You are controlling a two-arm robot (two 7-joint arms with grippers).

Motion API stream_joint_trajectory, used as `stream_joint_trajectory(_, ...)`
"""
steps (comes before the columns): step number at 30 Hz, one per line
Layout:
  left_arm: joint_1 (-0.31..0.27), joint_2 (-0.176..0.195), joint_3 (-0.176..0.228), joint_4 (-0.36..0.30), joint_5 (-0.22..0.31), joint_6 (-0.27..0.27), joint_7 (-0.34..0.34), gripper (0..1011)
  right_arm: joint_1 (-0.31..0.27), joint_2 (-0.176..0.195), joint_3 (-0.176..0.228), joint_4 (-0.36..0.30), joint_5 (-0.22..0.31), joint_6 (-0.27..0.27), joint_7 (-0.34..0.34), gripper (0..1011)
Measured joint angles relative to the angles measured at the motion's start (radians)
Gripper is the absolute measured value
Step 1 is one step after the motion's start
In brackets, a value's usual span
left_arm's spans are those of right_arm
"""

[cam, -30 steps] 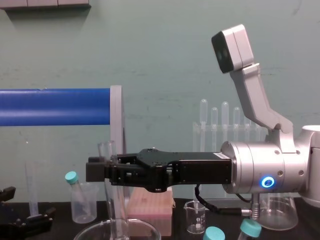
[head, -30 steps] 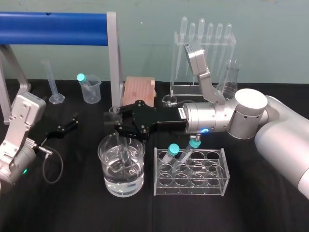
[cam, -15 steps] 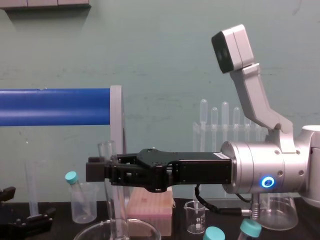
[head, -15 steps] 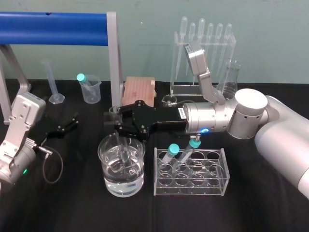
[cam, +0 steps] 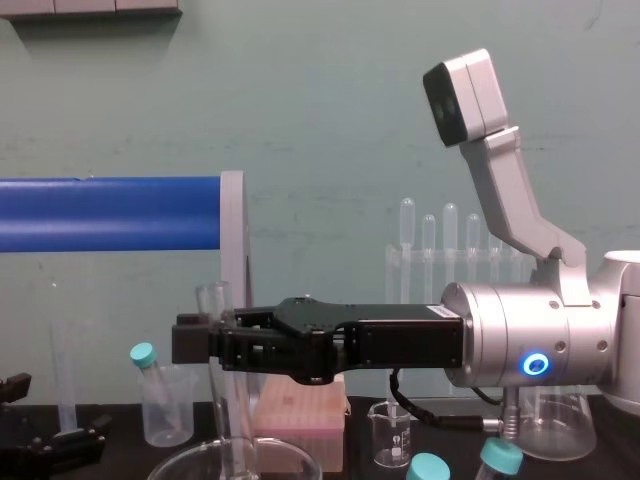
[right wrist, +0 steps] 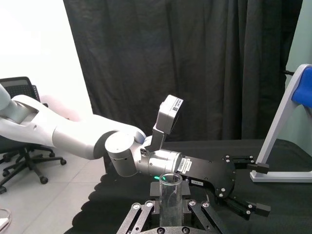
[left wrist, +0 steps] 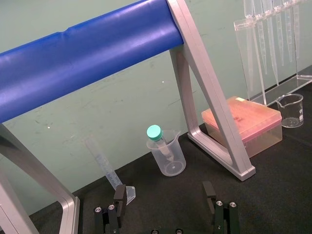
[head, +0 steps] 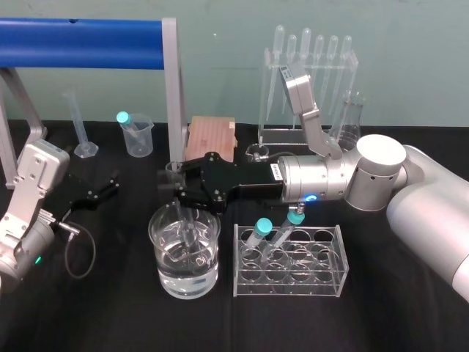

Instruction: Hold the test tube with one hand and immerse one end into the beaker, then return it to the test tube rack.

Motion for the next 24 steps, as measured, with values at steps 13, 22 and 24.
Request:
stream_joint_trajectory(13, 0.000, 0.000, 0.000, 0.000, 0.000, 0.000, 0.000, 1000, 0.000, 0.000, 0.000, 0.000, 0.000, 0.000, 0.000, 242)
stream_joint_trajectory(22, 0.000, 0.000, 0.000, 0.000, 0.000, 0.000, 0.000, 1000, 0.000, 0.000, 0.000, 0.000, 0.000, 0.000, 0.000, 242)
stream_joint_trajectory(24, 0.000, 0.000, 0.000, 0.000, 0.000, 0.000, 0.000, 1000, 0.000, 0.000, 0.000, 0.000, 0.000, 0.000, 0.000, 242)
